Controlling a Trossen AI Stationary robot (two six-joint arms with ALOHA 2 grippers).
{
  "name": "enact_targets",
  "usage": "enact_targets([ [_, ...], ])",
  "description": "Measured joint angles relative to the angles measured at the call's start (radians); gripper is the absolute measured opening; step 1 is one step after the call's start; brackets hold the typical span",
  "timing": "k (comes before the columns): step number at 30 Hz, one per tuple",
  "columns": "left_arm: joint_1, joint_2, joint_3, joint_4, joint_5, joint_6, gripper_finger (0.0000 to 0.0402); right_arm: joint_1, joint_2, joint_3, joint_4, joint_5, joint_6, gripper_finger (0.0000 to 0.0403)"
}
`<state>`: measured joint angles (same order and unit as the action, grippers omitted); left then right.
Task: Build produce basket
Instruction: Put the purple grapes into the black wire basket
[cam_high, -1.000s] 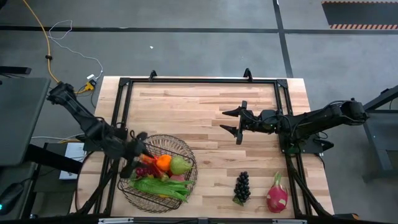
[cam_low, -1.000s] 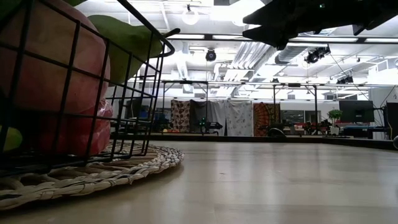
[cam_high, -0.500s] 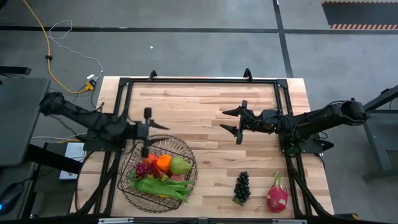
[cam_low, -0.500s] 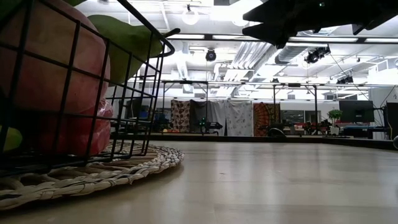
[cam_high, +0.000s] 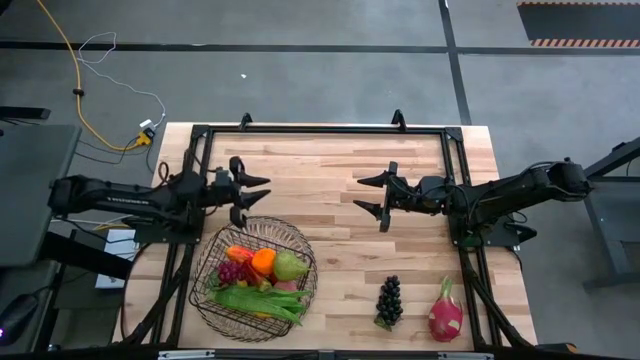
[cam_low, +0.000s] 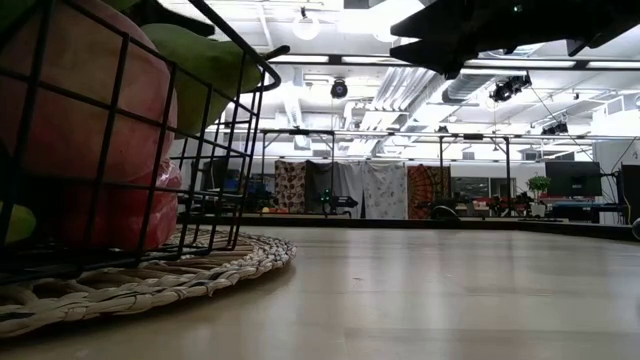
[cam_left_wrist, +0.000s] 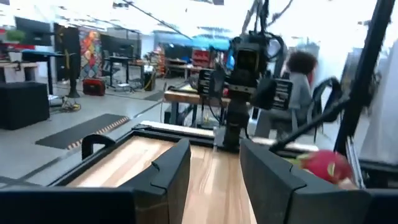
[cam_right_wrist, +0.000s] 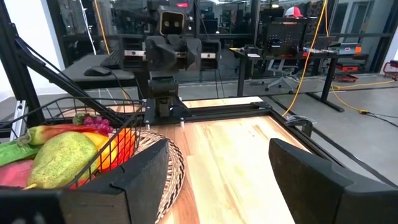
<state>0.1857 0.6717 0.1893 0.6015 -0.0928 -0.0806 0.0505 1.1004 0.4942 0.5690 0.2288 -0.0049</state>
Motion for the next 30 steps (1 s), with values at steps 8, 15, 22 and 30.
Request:
enact_targets([
  [8,-0.010,-0.005,-0.030,0.137,0.016,-0.013,0.0129,0.000,0.000,0.000,0.000,0.000,-0.003,0.0268],
  [15,-0.023,-0.005,-0.030,0.137,0.030,-0.011,0.0129,0.000,0.000,0.000,-0.004,0.000,-0.003,0.0268],
  [22,-0.023,-0.004,-0.030,0.137,0.030,-0.005,0.0129,0.000,0.000,0.000,-0.004,0.000,-0.003,0.0268],
  [30,-0.023,-0.004,-0.030,0.136,0.030,-0.003,0.0129,0.016,0.001,0.055,-0.012,-0.155,0.091,0.0268],
])
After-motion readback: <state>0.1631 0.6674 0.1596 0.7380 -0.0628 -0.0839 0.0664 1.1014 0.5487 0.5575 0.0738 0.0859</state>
